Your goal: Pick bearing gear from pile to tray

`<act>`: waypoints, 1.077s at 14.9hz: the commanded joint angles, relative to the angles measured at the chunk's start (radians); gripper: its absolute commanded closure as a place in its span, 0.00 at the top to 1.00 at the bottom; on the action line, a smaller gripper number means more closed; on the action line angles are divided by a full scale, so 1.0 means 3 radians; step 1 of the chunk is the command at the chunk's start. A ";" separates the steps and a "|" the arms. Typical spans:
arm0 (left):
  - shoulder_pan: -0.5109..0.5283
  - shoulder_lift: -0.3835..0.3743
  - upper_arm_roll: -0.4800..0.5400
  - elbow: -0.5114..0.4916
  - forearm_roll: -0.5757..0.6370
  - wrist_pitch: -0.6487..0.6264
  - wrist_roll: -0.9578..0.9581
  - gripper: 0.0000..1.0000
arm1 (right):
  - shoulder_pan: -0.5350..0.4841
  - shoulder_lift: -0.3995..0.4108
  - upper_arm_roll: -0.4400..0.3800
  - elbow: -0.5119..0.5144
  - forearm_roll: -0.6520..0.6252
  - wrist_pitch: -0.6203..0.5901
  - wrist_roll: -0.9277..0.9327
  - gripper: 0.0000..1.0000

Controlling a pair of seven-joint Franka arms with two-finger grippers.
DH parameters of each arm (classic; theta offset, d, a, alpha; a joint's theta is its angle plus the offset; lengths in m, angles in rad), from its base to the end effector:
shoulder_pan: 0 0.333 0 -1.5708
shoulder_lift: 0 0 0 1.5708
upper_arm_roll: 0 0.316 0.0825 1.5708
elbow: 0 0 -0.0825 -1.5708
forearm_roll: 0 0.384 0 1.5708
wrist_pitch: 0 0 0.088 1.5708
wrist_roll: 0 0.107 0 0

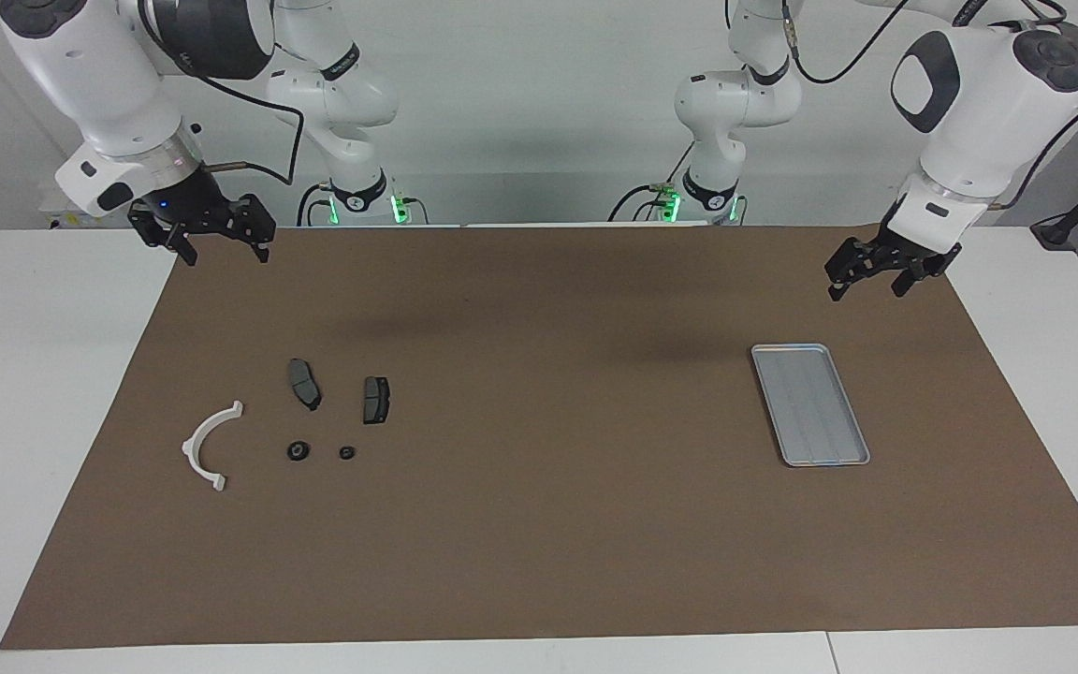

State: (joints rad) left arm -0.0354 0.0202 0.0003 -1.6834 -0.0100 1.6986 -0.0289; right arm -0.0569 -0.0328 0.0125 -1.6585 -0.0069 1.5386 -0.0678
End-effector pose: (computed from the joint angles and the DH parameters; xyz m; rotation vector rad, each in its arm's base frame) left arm 0.5675 -0.0209 0.5708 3.1318 -0.0077 -0.0083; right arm 0.5378 -0.0245 0.5986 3.1360 0.0368 -0.1371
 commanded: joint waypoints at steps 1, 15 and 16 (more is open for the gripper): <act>-0.0035 -0.0062 0.0030 -0.0003 0.0049 -0.0063 0.0010 1.00 | -0.0046 -0.0105 0.0025 -0.0132 0.0013 0.0082 -0.0014 1.00; -0.0030 -0.0072 0.0025 -0.0013 0.0043 -0.0053 -0.0001 1.00 | -0.0209 0.0420 0.0014 -0.0275 -0.0048 0.1077 -0.0193 0.98; -0.0030 -0.0072 0.0030 -0.0013 0.0043 -0.0058 -0.0001 1.00 | -0.0209 0.0553 0.0014 -0.0275 -0.0048 0.1210 -0.0193 0.98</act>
State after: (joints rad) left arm -0.0354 0.0141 0.0004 -1.6834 -0.0100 1.6966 -0.0290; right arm -0.1065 0.0601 0.0064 -1.7419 -0.0107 1.8329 -0.1072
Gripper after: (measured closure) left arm 0.000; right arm 0.013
